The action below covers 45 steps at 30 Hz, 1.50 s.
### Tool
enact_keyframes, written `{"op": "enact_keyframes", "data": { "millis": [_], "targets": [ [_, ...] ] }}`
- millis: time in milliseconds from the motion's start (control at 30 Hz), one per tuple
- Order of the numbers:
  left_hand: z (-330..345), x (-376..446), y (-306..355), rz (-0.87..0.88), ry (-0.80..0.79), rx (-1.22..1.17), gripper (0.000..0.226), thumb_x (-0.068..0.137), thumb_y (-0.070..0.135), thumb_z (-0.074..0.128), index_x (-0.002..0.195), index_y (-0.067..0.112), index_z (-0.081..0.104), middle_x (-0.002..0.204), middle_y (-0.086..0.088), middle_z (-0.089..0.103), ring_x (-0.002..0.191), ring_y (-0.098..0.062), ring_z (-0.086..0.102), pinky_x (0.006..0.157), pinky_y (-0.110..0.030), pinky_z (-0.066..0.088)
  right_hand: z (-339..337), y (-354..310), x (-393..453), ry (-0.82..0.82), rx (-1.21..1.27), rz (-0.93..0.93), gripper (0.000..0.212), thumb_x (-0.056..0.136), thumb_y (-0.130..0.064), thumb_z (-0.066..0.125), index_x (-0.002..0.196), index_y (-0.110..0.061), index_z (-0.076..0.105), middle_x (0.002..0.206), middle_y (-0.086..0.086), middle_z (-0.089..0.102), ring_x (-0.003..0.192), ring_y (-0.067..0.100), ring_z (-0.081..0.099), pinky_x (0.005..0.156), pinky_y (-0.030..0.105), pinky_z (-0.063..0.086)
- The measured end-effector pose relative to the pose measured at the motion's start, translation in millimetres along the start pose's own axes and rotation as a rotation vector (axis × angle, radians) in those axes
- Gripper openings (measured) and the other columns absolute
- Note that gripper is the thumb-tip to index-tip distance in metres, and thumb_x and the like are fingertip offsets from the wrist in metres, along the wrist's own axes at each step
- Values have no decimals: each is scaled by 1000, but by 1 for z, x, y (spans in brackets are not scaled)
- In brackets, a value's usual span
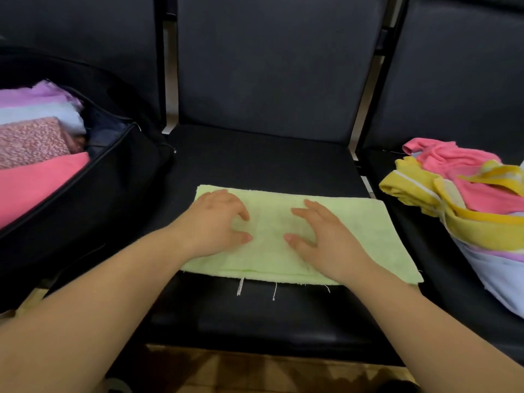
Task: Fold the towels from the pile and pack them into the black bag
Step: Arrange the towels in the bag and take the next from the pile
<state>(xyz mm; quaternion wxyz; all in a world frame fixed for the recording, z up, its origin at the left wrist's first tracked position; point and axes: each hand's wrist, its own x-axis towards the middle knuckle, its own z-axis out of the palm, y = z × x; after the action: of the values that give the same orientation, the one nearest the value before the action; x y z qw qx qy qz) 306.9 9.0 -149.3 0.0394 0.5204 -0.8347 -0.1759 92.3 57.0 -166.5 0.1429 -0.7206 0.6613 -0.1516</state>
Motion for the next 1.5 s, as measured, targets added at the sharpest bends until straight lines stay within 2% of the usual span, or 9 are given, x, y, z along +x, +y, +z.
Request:
{"op": "enact_keyframes", "data": {
  "millis": [67,200,433,667,800,967,1267,1433,1500],
  "targets": [
    [-17,-9,-6,56,-47,-57,13,83,42,68,93,34,65,109,18,58,111,-5,50,98,-26,40,3,-23,-7,31,85,-200,38,90,-41,61,125,-25,60,127,-11,52,123,6,43,105,16,30],
    [-33,-24,-31,3,-251,-17,12,75,36,78,73,34,66,80,13,62,80,-2,58,76,-20,47,19,-53,-18,-71,128,-347,27,89,-38,63,112,-25,68,100,-17,53,101,2,47,87,13,37],
    [-29,-51,-50,-31,-260,-32,27,67,39,83,85,39,63,94,18,57,94,3,53,89,-22,46,24,-55,-19,-151,156,-272,15,88,-34,65,100,-27,70,98,-13,58,93,3,52,83,18,42],
    [-16,-81,-44,107,-168,2,18,84,39,69,101,36,63,95,21,50,97,3,49,91,-15,39,7,-60,-26,-323,191,-227,3,85,-24,71,85,-26,69,84,-14,56,78,4,54,78,21,45],
    [-5,-95,-41,152,-122,35,21,92,39,57,110,30,62,95,23,45,97,3,46,91,-16,38,3,-62,-36,-380,191,-246,17,84,-26,71,77,-37,61,82,-16,57,78,0,53,76,17,45],
    [-2,-111,-45,221,-126,48,35,84,44,67,116,35,54,107,22,42,106,0,39,98,-18,33,1,-65,-43,-381,140,-226,21,83,-29,72,73,-41,59,83,-17,57,79,2,54,77,18,46],
    [7,-129,-45,211,-34,-208,16,88,44,60,95,28,61,93,23,48,98,5,41,85,-7,31,-5,-69,-54,-463,222,-186,4,82,-27,74,85,-27,71,83,-12,65,75,0,57,74,20,50],
    [-4,-132,-34,211,0,-337,15,89,46,54,76,40,53,90,18,51,98,0,42,91,-18,33,-2,-89,-65,-495,362,-184,29,71,-47,78,94,-40,63,80,-15,62,71,-1,56,66,17,46],
    [-5,-130,-27,214,10,-396,14,88,49,55,76,42,57,89,21,52,97,3,44,90,-20,33,6,-100,-68,-429,340,-214,32,71,-50,76,93,-31,62,74,-10,57,65,2,52,60,19,43]
  ]
}}
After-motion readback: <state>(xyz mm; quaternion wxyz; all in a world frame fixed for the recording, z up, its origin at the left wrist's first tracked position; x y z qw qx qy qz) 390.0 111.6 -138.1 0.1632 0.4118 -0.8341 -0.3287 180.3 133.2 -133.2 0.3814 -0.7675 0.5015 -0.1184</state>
